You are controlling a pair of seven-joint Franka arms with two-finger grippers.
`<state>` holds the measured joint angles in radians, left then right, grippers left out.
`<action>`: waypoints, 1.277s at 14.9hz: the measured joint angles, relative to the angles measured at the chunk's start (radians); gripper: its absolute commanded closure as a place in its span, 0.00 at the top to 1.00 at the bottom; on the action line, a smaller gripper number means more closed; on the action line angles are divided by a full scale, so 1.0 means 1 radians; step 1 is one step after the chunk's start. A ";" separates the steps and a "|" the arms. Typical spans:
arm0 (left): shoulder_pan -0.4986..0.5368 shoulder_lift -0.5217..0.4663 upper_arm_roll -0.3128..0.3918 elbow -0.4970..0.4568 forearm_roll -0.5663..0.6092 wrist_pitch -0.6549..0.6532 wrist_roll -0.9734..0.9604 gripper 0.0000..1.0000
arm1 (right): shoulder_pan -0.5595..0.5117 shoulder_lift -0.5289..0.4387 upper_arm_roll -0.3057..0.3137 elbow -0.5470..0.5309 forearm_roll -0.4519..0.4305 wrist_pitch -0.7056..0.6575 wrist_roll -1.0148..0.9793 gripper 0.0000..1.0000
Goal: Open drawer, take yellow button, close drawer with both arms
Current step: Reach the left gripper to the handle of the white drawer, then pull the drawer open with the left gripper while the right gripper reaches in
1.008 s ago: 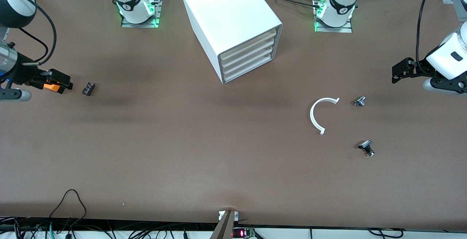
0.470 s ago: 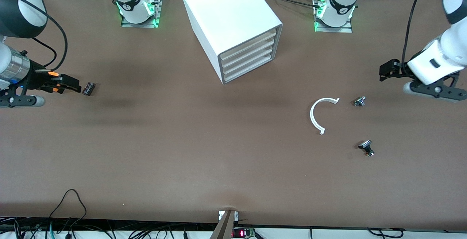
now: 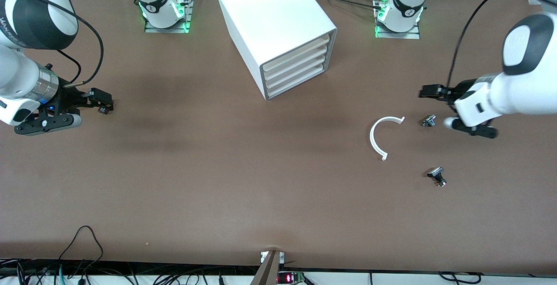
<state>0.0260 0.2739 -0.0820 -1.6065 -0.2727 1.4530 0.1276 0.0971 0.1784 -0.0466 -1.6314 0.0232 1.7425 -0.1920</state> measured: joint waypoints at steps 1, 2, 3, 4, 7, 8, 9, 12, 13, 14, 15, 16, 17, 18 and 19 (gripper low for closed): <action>-0.001 0.010 0.000 -0.032 -0.085 -0.003 0.000 1.00 | 0.008 0.000 0.001 0.007 0.000 0.000 -0.013 1.00; -0.002 0.019 -0.001 -0.070 -0.166 -0.003 0.000 1.00 | 0.015 0.000 0.002 0.012 0.000 0.000 -0.021 1.00; -0.003 0.027 -0.003 -0.110 -0.240 -0.004 0.000 1.00 | 0.024 0.000 0.003 0.017 0.000 0.000 -0.025 1.00; -0.004 0.034 -0.008 -0.148 -0.306 -0.004 0.004 1.00 | 0.032 0.000 0.003 0.021 0.000 0.000 -0.026 1.00; -0.009 0.052 -0.049 -0.257 -0.455 0.013 0.078 1.00 | 0.057 0.001 0.004 0.025 0.000 0.000 -0.027 1.00; -0.010 0.058 -0.070 -0.291 -0.489 0.037 0.115 1.00 | 0.062 0.001 0.004 0.025 0.000 0.000 -0.027 1.00; -0.012 0.062 -0.092 -0.325 -0.525 0.067 0.147 1.00 | 0.065 0.001 0.004 0.025 0.000 0.000 -0.032 1.00; -0.014 0.065 -0.167 -0.425 -0.630 0.161 0.234 0.99 | 0.066 0.003 0.004 0.025 0.000 0.000 -0.064 1.00; -0.014 0.065 -0.196 -0.455 -0.659 0.195 0.255 0.99 | 0.066 0.005 0.004 0.025 0.000 0.000 -0.067 1.00; -0.015 0.065 -0.221 -0.479 -0.688 0.222 0.266 0.99 | 0.066 0.006 0.003 0.025 0.000 0.000 -0.069 1.00; -0.015 0.065 -0.244 -0.500 -0.716 0.239 0.273 0.98 | 0.066 0.006 0.003 0.025 0.000 0.000 -0.070 1.00; -0.016 0.065 -0.263 -0.514 -0.737 0.246 0.277 0.97 | 0.066 0.007 0.003 0.025 0.000 0.000 -0.071 1.00; -0.016 0.065 -0.279 -0.526 -0.752 0.249 0.279 0.96 | 0.066 0.007 0.003 0.025 0.000 0.000 -0.071 1.00; -0.016 0.065 -0.294 -0.536 -0.758 0.251 0.280 0.95 | 0.066 0.007 0.003 0.025 0.000 0.000 -0.072 1.00; -0.015 0.065 -0.309 -0.546 -0.764 0.254 0.283 0.93 | 0.066 0.007 0.003 0.025 0.000 0.000 -0.073 1.00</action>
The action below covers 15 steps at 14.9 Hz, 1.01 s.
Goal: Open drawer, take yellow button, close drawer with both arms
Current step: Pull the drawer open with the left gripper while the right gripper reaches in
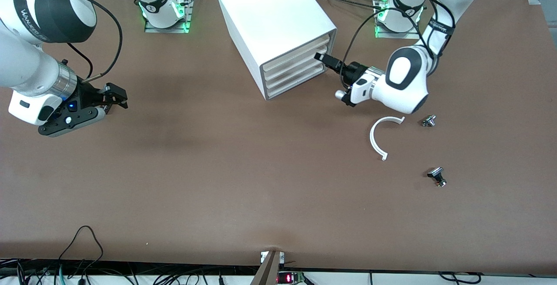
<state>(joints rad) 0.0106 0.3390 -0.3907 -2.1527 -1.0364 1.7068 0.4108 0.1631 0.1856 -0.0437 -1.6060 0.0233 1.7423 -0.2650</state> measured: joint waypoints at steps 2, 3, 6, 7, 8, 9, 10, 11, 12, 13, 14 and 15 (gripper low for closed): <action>0.000 0.000 -0.025 -0.026 -0.027 0.007 0.019 0.92 | 0.000 0.000 0.000 0.000 0.002 0.000 -0.008 1.00; 0.000 0.000 -0.037 -0.042 -0.043 0.019 0.037 0.91 | 0.000 0.000 0.000 0.000 0.012 0.000 -0.015 1.00; 0.000 0.000 -0.065 -0.081 -0.067 0.060 0.072 0.77 | -0.002 0.001 -0.003 0.000 0.056 0.000 -0.029 1.00; 0.000 0.000 -0.068 -0.083 -0.067 0.062 0.073 0.64 | -0.003 0.002 -0.004 0.000 0.058 0.000 -0.044 1.00; 0.000 0.000 -0.071 -0.084 -0.067 0.062 0.074 0.48 | -0.002 0.002 -0.004 0.000 0.058 0.000 -0.069 1.00; 0.000 0.000 -0.073 -0.085 -0.068 0.062 0.075 0.26 | -0.002 0.002 -0.004 0.000 0.059 0.000 -0.095 1.00; 0.001 -0.003 -0.075 -0.085 -0.077 0.058 0.077 0.02 | 0.000 0.002 -0.003 0.002 0.059 0.000 -0.118 1.00; 0.002 -0.007 -0.077 -0.084 -0.087 0.054 0.078 0.00 | 0.004 0.003 -0.001 0.005 0.059 0.000 -0.141 1.00; 0.004 -0.010 -0.079 -0.082 -0.091 0.048 0.078 0.00 | 0.016 0.003 0.000 0.008 0.059 0.000 -0.161 1.00; 0.005 -0.014 -0.080 -0.079 -0.095 0.043 0.078 0.00 | 0.033 0.003 0.002 0.011 0.060 0.000 -0.180 1.00; 0.004 -0.015 -0.084 -0.079 -0.101 0.041 0.085 0.00 | 0.056 0.003 0.003 0.012 0.060 0.000 -0.201 1.00; 0.005 -0.016 -0.084 -0.079 -0.102 0.042 0.091 0.00 | 0.082 0.003 0.004 0.013 0.060 0.001 -0.228 1.00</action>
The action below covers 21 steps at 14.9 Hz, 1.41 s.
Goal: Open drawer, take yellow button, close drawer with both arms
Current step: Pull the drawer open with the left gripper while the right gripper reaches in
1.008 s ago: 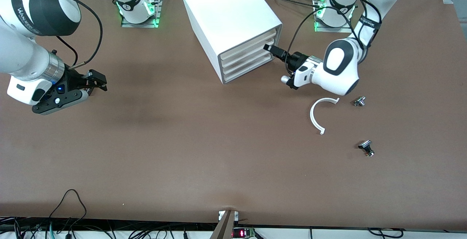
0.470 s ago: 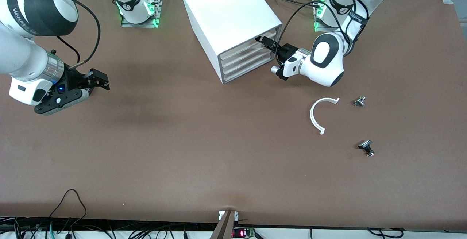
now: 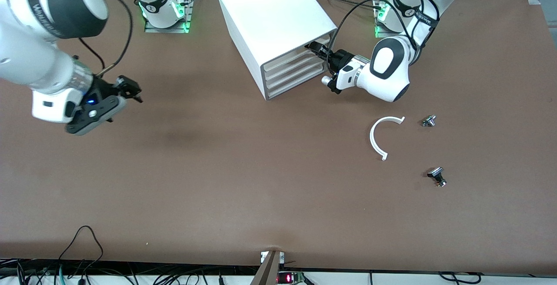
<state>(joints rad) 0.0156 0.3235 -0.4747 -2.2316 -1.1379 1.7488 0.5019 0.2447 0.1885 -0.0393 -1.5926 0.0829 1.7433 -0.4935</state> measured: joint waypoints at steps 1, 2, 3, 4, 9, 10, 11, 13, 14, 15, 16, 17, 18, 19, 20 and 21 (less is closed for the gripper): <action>0.002 0.000 0.002 0.000 0.000 0.000 0.002 0.00 | 0.026 0.001 0.001 0.002 0.000 0.002 -0.034 1.00; 0.004 0.000 0.010 0.000 0.000 0.000 0.003 0.00 | 0.049 0.003 0.001 0.006 0.000 0.005 -0.072 1.00; 0.006 -0.002 0.029 0.004 0.000 0.001 0.005 0.00 | 0.067 0.007 0.002 0.018 0.000 0.006 -0.121 1.00; 0.008 -0.004 0.058 0.013 0.000 0.003 0.006 0.00 | 0.080 0.016 0.003 0.036 0.002 0.006 -0.178 1.00; 0.036 -0.019 0.216 0.107 0.060 0.085 0.040 0.00 | 0.152 0.072 0.063 0.116 0.016 0.008 -0.311 1.00; 0.036 -0.019 0.231 0.122 0.074 0.096 0.039 0.00 | 0.167 0.090 0.095 0.136 0.015 0.011 -0.311 1.00; 0.036 -0.019 0.236 0.129 0.077 0.102 0.039 0.00 | 0.188 0.116 0.115 0.165 0.014 0.013 -0.314 1.00; 0.034 -0.019 0.235 0.130 0.078 0.108 0.039 1.00 | 0.220 0.188 0.125 0.238 0.013 0.015 -0.352 1.00; 0.033 -0.018 0.236 0.130 0.078 0.132 0.035 1.00 | 0.229 0.224 0.125 0.271 0.013 0.015 -0.377 1.00; 0.033 -0.017 0.236 0.130 0.079 0.158 0.030 1.00 | 0.239 0.251 0.126 0.298 0.013 0.016 -0.398 1.00; 0.033 -0.017 0.237 0.130 0.079 0.176 0.027 1.00 | 0.252 0.273 0.126 0.320 0.013 0.016 -0.419 1.00; 0.033 -0.017 0.238 0.133 0.080 0.186 0.026 1.00 | 0.270 0.289 0.127 0.338 0.013 0.016 -0.439 1.00; 0.033 -0.017 0.238 0.139 0.082 0.197 0.026 1.00 | 0.292 0.302 0.128 0.353 0.013 0.016 -0.460 1.00; 0.034 -0.017 0.241 0.150 0.087 0.209 0.026 1.00 | 0.319 0.311 0.128 0.367 0.012 0.016 -0.469 1.00; 0.035 -0.017 0.249 0.168 0.110 0.216 0.026 1.00 | 0.349 0.317 0.129 0.379 0.007 0.017 -0.471 1.00; 0.036 -0.018 0.260 0.192 0.161 0.219 0.026 1.00 | 0.380 0.320 0.129 0.387 -0.002 0.023 -0.471 1.00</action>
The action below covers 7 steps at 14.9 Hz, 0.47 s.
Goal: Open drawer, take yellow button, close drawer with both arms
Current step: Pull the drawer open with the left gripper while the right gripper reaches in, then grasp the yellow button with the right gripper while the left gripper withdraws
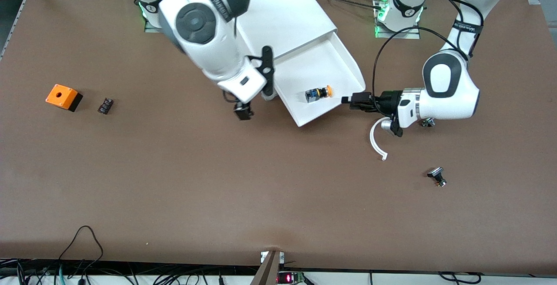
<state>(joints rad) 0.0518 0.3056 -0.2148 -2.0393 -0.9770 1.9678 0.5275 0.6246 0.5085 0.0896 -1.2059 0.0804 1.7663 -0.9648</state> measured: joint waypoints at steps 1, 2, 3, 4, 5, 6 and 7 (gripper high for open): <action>0.001 -0.001 0.014 0.033 0.073 0.002 -0.001 1.00 | 0.029 0.001 0.000 0.003 -0.007 0.012 0.000 1.00; 0.004 -0.004 0.026 0.073 0.151 0.002 -0.002 1.00 | 0.055 0.002 0.000 0.005 -0.011 0.022 0.000 1.00; 0.009 -0.010 0.036 0.116 0.225 0.003 -0.004 1.00 | 0.082 0.003 0.000 0.005 -0.020 0.035 -0.001 1.00; 0.017 -0.021 0.045 0.155 0.282 0.004 -0.008 1.00 | 0.109 0.006 -0.001 0.006 -0.038 0.058 -0.001 1.00; 0.029 -0.036 0.056 0.191 0.321 0.004 -0.011 1.00 | 0.134 0.012 -0.002 0.006 -0.052 0.087 -0.001 1.00; 0.042 -0.053 0.069 0.220 0.342 0.003 -0.011 1.00 | 0.154 0.026 -0.003 0.011 -0.059 0.117 -0.001 1.00; 0.054 -0.070 0.079 0.240 0.353 0.001 -0.011 1.00 | 0.169 0.049 -0.004 0.021 -0.063 0.145 -0.001 1.00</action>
<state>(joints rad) 0.1056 0.2357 -0.1354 -1.7993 -0.6236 1.9690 0.5162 0.7932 0.5573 0.0855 -1.1847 0.0177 1.9114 -0.9656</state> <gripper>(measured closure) 0.000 0.000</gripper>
